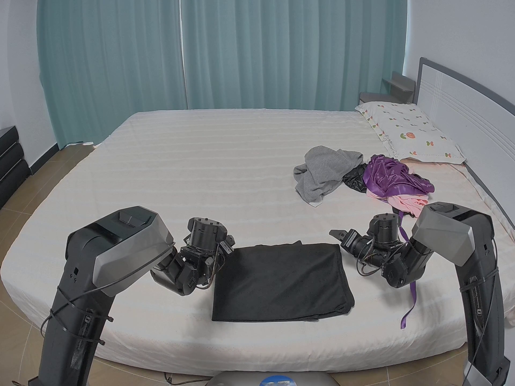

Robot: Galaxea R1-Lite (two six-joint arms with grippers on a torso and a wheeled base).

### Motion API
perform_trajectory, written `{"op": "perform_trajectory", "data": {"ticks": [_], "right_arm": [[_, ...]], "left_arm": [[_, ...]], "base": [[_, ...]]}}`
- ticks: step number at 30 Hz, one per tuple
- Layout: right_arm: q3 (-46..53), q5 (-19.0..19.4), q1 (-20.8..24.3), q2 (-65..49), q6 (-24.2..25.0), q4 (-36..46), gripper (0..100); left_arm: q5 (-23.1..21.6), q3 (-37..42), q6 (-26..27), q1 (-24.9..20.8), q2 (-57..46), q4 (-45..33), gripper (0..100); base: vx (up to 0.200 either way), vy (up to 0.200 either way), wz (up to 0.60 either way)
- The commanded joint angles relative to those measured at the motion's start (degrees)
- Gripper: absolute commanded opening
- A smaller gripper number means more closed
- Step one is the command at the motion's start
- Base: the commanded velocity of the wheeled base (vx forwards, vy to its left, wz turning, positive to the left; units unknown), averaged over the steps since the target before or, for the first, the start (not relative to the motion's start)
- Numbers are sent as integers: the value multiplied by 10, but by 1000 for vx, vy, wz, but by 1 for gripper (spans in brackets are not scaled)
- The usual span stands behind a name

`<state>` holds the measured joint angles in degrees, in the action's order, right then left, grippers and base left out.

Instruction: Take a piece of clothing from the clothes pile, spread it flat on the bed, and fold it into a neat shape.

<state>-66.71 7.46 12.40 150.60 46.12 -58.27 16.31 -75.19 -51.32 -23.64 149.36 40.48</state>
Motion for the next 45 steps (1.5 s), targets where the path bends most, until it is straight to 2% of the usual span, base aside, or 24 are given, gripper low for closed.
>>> {"op": "perform_trajectory", "data": {"ticks": [1, 3, 7, 10, 13, 17, 22, 34, 39, 40, 45], "right_arm": [[132, 26, -12, -80, 32, -62, 100], [205, 53, -8, -118, 33, -80, 100], [331, 84, 13, -191, 32, -89, 100], [384, 90, 28, -210, 30, -92, 100], [449, 92, 48, -226, 28, -136, 100], [463, 92, 76, -207, 4, -147, 100], [478, 87, 79, -189, -37, -148, 100], [468, 83, 75, -166, -52, -153, 100], [455, 76, 74, -150, -74, -151, 100], [455, 75, 73, -150, -76, -150, 0], [468, 71, 73, -156, -79, -148, 0]], "left_arm": [[-6, 22, -50, 25, -31, -2, 100], [-23, 49, -70, 47, -57, -4, 100], [-84, 92, -84, 77, -89, 1, 100], [-90, 91, -82, 86, -88, 6, 100], [-91, 90, -80, 91, -85, 12, 100], [-91, 91, -77, 90, -85, 12, 100], [-91, 89, -72, 92, -82, 12, 100], [-90, 87, -70, 92, -80, 13, 100], [-90, 87, -70, 92, -80, 13, 100], [-90, 87, -70, 92, -80, 13, 100], [-90, 87, -70, 92, -79, 13, 100]], "base": [[0, 0, 0], [0, 0, 0], [0, 0, 0], [0, 0, 0], [0, 0, 0], [0, 0, 0], [0, 0, 0], [0, 0, 0], [0, 0, 0], [0, 0, 0], [0, 0, 0]]}}
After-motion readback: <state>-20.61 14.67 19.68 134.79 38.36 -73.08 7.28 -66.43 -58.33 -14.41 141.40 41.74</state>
